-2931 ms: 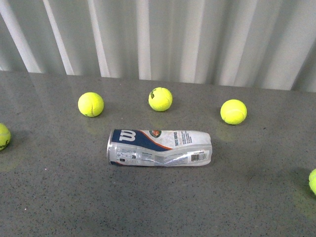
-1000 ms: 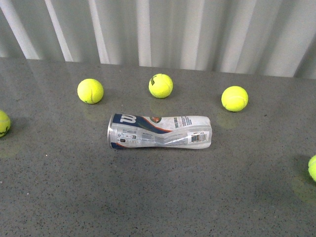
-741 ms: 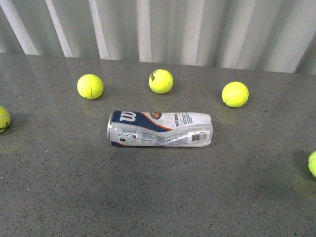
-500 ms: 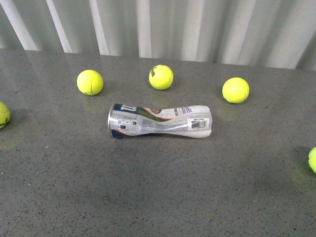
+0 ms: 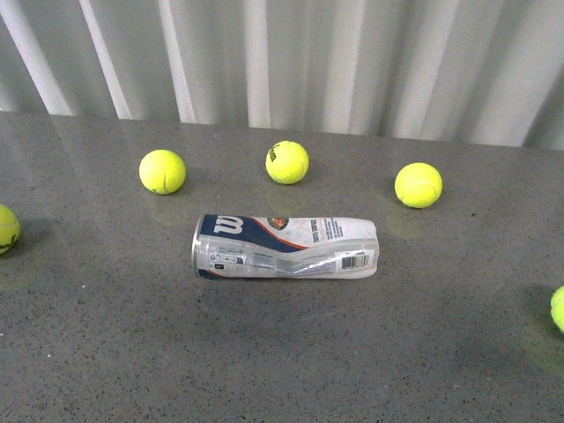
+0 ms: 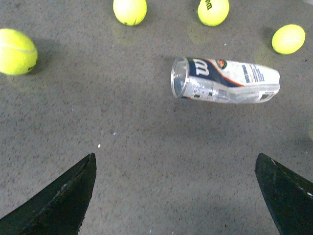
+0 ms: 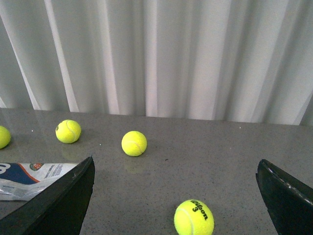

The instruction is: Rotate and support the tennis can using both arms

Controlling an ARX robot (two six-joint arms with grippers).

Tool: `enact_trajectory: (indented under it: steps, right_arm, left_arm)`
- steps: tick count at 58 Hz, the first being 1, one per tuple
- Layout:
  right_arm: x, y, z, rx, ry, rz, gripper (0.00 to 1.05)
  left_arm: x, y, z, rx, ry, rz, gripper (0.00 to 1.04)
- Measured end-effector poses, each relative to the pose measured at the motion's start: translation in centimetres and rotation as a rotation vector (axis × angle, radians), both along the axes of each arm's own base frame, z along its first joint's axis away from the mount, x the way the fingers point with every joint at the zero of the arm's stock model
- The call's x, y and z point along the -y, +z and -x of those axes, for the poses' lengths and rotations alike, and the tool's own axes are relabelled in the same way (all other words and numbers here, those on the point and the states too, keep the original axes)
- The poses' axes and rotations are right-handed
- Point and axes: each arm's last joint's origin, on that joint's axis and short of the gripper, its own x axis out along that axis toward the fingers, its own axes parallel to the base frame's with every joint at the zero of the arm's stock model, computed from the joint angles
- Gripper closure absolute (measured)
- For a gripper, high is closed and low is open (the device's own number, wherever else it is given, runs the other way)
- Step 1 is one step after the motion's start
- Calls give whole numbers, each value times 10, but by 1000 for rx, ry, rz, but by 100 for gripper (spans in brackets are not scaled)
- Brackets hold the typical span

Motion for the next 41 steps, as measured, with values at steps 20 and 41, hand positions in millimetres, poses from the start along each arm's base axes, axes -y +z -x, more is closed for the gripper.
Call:
enact_trajectory:
  steps: [20, 41]
  right_arm:
    - [0, 0, 0, 0, 0, 0, 7]
    - [0, 0, 0, 0, 0, 0, 7]
  left_arm:
    - [59, -53, -84, -228, -213, 21, 7]
    - [90, -101, -137, -182, -194, 32, 7]
